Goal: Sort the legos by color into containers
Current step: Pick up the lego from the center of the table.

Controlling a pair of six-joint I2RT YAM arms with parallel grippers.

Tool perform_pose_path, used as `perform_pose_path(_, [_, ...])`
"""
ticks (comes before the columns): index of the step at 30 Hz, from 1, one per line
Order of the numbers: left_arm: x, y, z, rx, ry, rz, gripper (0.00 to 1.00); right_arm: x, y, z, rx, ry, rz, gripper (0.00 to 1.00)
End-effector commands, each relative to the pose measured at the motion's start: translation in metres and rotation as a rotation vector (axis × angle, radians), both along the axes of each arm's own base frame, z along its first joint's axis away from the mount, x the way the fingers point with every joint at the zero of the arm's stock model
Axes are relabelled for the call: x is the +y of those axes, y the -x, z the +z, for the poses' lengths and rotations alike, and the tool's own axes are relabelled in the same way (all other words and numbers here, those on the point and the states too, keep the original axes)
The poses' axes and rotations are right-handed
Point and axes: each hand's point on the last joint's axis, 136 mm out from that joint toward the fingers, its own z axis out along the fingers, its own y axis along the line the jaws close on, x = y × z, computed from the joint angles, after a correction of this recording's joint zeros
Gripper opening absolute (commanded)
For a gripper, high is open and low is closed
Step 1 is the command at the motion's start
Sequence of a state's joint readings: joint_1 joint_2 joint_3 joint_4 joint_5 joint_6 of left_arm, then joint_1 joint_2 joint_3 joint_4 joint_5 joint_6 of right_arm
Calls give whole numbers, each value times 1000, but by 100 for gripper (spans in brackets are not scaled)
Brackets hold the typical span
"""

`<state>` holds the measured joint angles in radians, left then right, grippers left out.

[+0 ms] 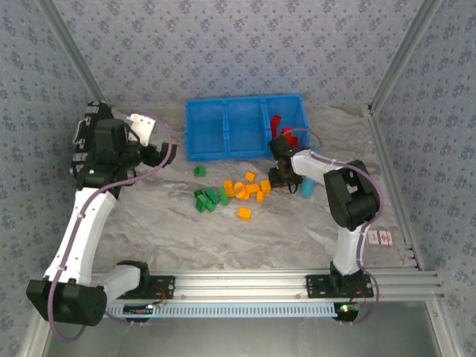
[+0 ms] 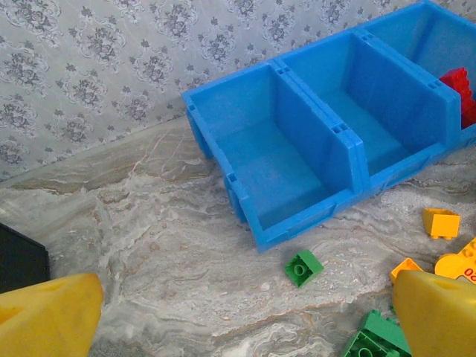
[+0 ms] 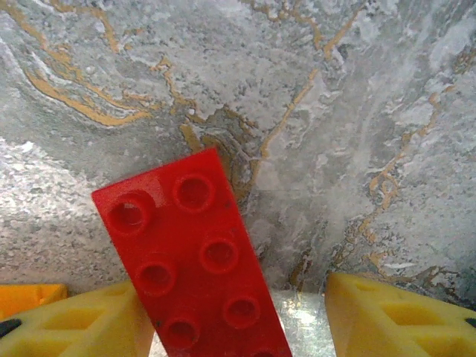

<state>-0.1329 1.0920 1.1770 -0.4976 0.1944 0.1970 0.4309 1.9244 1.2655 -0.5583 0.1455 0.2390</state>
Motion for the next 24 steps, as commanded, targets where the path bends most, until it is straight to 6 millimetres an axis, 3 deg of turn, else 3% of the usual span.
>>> perform_pose_path(1, [-2, 4, 10, -25, -1, -12, 100, -6, 7, -9, 58, 59, 21, 61])
perform_pose_path(8, [-2, 5, 10, -26, -1, -12, 100, -9, 7, -14, 66, 68, 24, 44])
perform_pose_path(12, [-1, 4, 10, -26, -4, -9, 100, -14, 13, -6, 62, 78, 23, 36])
perform_pose_path(18, [0, 3, 8, -21, -12, -5, 100, -24, 10, 42, -25, 68, 6, 32])
perform_pose_path(24, [2, 1, 4, -15, -24, 4, 100, -38, -28, 99, -176, 11, -41, 31])
